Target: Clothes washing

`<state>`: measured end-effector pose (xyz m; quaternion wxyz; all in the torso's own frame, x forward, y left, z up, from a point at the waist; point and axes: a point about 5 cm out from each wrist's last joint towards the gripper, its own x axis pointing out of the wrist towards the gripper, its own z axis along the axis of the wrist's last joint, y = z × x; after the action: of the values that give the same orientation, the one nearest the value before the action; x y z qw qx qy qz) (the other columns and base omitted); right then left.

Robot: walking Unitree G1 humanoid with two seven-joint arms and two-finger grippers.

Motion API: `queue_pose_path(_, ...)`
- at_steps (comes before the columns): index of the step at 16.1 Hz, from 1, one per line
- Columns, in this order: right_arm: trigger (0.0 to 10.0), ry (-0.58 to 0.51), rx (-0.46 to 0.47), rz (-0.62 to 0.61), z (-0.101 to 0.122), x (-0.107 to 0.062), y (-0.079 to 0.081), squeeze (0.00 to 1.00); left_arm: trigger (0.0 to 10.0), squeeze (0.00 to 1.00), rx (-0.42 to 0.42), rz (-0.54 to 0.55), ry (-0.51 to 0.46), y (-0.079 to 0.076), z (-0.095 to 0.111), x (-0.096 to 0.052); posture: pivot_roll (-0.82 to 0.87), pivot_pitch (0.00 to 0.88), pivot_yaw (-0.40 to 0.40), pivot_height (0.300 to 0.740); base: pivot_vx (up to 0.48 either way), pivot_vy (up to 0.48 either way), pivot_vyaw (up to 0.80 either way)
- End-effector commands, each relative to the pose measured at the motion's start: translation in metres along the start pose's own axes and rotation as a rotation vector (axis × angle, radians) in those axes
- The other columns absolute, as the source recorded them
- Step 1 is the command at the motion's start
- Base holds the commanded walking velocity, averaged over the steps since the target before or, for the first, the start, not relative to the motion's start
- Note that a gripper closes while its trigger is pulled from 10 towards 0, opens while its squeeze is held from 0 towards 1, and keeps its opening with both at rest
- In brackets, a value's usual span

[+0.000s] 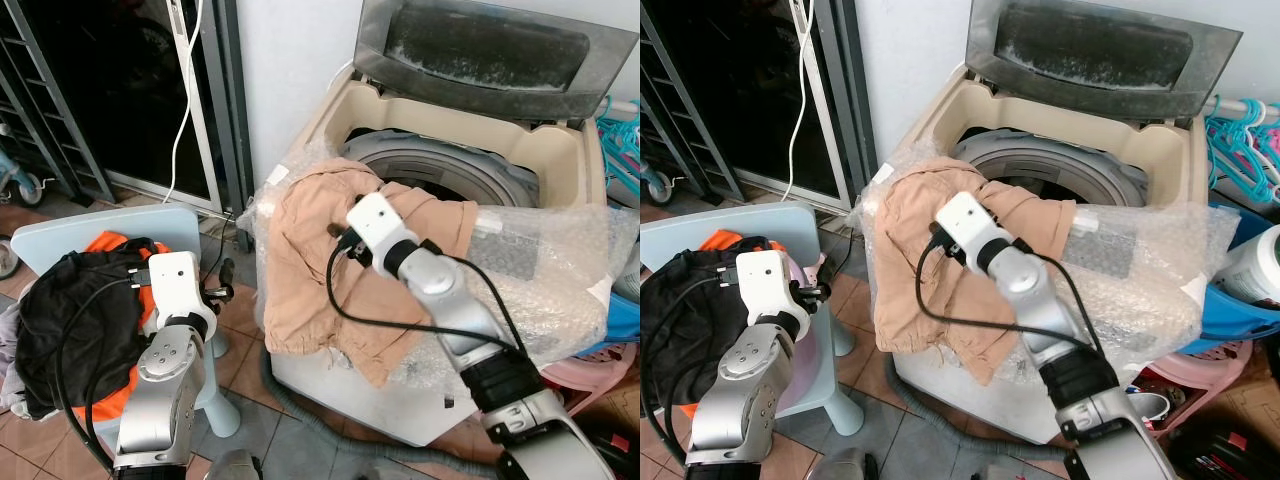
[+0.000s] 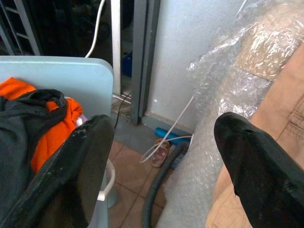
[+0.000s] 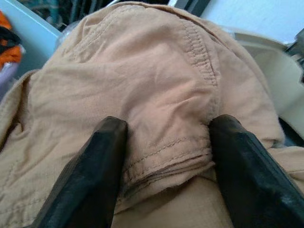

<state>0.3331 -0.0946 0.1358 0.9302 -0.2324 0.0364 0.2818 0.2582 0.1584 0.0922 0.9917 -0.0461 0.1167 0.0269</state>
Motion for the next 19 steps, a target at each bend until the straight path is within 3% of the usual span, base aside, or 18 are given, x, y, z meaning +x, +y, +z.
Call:
queue_pose_path(1, 0.0, 0.164, 0.078, -0.015, -0.033, -0.006, -0.012, 0.00, 10.0, 0.00, 0.003, -0.003, 0.008, -0.002, 0.000, 0.002, -0.02, 0.000, -0.009, 0.740, 0.000, 0.000, 0.00)
queue_pose_path(4, 0.0, 0.202, 0.081, -0.103, -0.033, -0.007, -0.060, 0.00, 10.0, 0.00, 0.000, 0.001, 0.013, -0.002, 0.000, 0.002, -0.03, 0.000, -0.013, 0.740, 0.000, 0.000, 0.00)
queue_pose_path(9, 0.0, 0.218, 0.014, -0.169, -0.022, -0.009, -0.105, 0.00, 10.0, 0.00, 0.000, 0.003, 0.012, -0.002, 0.000, 0.003, -0.02, 0.000, -0.018, 0.740, 0.000, 0.000, 0.00)
queue_pose_path(10, 0.0, 0.150, 0.028, -0.273, -0.003, -0.010, -0.128, 0.00, 10.0, 0.00, -0.001, 0.007, 0.011, -0.001, 0.000, 0.002, -0.02, 0.000, -0.020, 0.740, 0.000, 0.000, 0.00)
queue_pose_path(12, 0.0, -0.098, 0.080, -0.594, 0.052, -0.025, -0.183, 0.00, 10.0, 0.00, -0.002, 0.013, 0.010, -0.001, 0.000, 0.002, -0.02, 0.000, -0.020, 0.740, 0.000, 0.000, 0.00)
queue_pose_path(14, 0.0, -0.239, 0.086, -0.756, 0.082, -0.044, -0.212, 0.00, 10.0, 0.00, -0.002, 0.015, 0.010, -0.001, -0.001, 0.001, -0.02, 0.000, -0.020, 0.740, 0.000, 0.000, 0.00)
queue_pose_path(15, 0.0, -0.222, 0.066, -0.771, 0.082, -0.046, -0.217, 0.00, 10.0, 0.00, -0.003, 0.015, 0.011, 0.000, -0.001, 0.001, -0.02, 0.000, -0.020, 0.740, 0.000, 0.000, 0.00)
queue_pose_path(16, 4.3, -0.184, 0.080, -0.727, 0.074, -0.042, -0.212, 0.00, 10.0, 0.00, -0.002, 0.014, 0.012, -0.001, -0.001, 0.001, -0.02, 0.000, -0.022, 0.740, 0.000, 0.000, 0.00)
queue_pose_path(17, 10.0, -0.173, 0.106, -0.613, 0.062, -0.035, -0.199, 0.00, 10.0, 0.00, -0.002, 0.014, 0.011, -0.001, -0.001, 0.001, -0.02, 0.000, -0.025, 0.740, 0.000, 0.000, 0.00)
queue_pose_path(18, 10.0, -0.179, 0.110, -0.526, 0.056, -0.030, -0.189, 1.00, 10.0, 0.00, -0.004, 0.017, 0.012, -0.001, -0.001, 0.001, -0.02, 0.000, -0.025, 0.740, 0.000, 0.000, 0.00)
queue_pose_path(19, 10.0, -0.182, 0.113, -0.495, 0.053, -0.028, -0.185, 1.00, 10.0, 0.00, -0.005, 0.019, 0.012, 0.000, -0.001, 0.000, -0.02, 0.000, -0.025, 0.740, 0.000, 0.000, 0.00)
